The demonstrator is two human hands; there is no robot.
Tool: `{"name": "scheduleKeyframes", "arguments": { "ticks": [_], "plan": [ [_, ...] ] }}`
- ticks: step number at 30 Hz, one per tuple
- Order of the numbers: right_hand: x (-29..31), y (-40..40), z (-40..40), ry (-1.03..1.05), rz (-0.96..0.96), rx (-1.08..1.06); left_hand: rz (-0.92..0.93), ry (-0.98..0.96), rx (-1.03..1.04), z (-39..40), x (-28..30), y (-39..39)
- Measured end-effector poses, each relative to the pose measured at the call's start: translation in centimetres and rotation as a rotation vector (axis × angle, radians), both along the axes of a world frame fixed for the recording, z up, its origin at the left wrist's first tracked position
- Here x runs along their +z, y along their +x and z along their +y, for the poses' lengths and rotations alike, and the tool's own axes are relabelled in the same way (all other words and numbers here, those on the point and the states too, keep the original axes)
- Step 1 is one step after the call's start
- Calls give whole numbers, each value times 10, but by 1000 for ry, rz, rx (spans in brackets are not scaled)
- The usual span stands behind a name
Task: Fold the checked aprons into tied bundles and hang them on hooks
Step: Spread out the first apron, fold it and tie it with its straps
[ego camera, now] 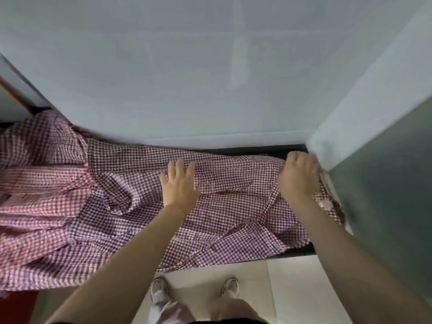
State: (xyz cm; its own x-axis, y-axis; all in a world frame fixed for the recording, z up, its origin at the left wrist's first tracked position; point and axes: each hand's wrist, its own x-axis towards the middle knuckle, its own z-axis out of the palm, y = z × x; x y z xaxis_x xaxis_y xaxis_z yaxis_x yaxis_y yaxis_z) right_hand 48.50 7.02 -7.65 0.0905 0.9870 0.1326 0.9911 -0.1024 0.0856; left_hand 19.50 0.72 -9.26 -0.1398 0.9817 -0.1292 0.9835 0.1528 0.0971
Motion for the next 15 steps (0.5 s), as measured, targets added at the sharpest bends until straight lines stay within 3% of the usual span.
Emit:
{"name": "scheduleKeyframes", "arguments": {
  "ticks": [4,9,12,15],
  "plan": [
    [-22,-49,-24,-341,216,428,56,-368,-51,-9,-17,-15],
    [-54,-75,-43,-760,115,473,67,-648,-12,-34,-41,-47],
    [-59,-75,-42,-910,59,406,78,-675,-52,-32,-35,-58],
    [-43,-98,-32,-677,16,415,45,-442,-60,-19,-18,-66]
  ]
}}
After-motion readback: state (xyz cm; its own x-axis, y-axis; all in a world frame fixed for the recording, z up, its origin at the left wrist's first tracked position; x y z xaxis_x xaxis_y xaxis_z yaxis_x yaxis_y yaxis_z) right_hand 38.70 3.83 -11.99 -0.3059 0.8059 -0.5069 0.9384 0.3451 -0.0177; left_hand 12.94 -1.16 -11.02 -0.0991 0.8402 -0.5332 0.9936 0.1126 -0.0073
